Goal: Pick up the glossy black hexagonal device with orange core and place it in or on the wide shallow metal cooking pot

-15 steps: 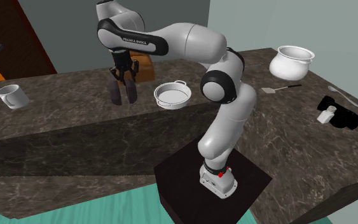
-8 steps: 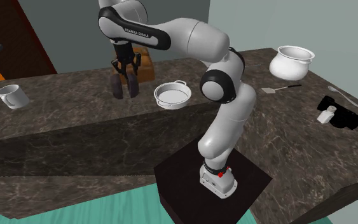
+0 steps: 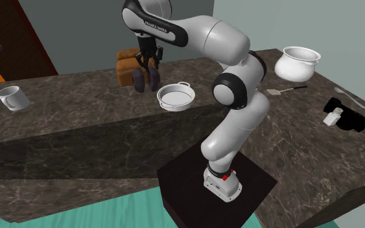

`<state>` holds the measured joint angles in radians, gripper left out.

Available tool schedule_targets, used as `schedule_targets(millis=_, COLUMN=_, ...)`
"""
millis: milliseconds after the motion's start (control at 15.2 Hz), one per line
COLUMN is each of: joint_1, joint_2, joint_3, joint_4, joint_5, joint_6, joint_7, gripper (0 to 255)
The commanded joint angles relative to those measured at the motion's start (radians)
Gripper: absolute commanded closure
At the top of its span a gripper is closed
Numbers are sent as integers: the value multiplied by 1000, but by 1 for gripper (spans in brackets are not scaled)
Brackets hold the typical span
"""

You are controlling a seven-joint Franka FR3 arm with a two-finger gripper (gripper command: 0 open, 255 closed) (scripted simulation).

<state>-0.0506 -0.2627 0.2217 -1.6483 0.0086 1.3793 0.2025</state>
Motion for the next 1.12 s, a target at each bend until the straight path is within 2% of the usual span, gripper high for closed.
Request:
schedule_targets(millis=0, joint_1=-18, joint_2=-34, joint_3=-39, joint_4=-22, joint_5=-4, joint_6=-11, joint_7=-60, gripper=255)
schedule_targets(millis=660, joint_1=-93, joint_2=-96, joint_3=-213, joint_4=-26, joint_5=-57, joint_6=-61, joint_7=-314, gripper=255)
schedule_targets(millis=1056, joint_1=-92, joint_2=-138, joint_3=-214, joint_4=-152, joint_5=-56, joint_6=23, joint_7=-310, gripper=255)
